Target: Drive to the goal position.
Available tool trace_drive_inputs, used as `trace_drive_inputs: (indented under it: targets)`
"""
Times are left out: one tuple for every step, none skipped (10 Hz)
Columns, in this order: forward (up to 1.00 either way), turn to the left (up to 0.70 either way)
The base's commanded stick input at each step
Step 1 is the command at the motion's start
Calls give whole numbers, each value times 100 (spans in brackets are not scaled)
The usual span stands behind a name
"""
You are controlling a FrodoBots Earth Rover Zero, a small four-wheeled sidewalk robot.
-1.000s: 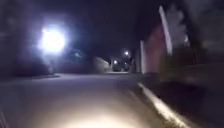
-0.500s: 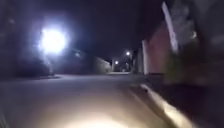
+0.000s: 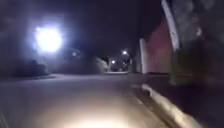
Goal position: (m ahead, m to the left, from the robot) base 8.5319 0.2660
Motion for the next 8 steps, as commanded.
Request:
trace_drive_inputs:
  targets:
    - [70, -21]
    - [70, 0]
    - [70, 0]
    - [70, 0]
    - [70, 0]
    - [70, 0]
    - [70, 0]
    - [70, 0]
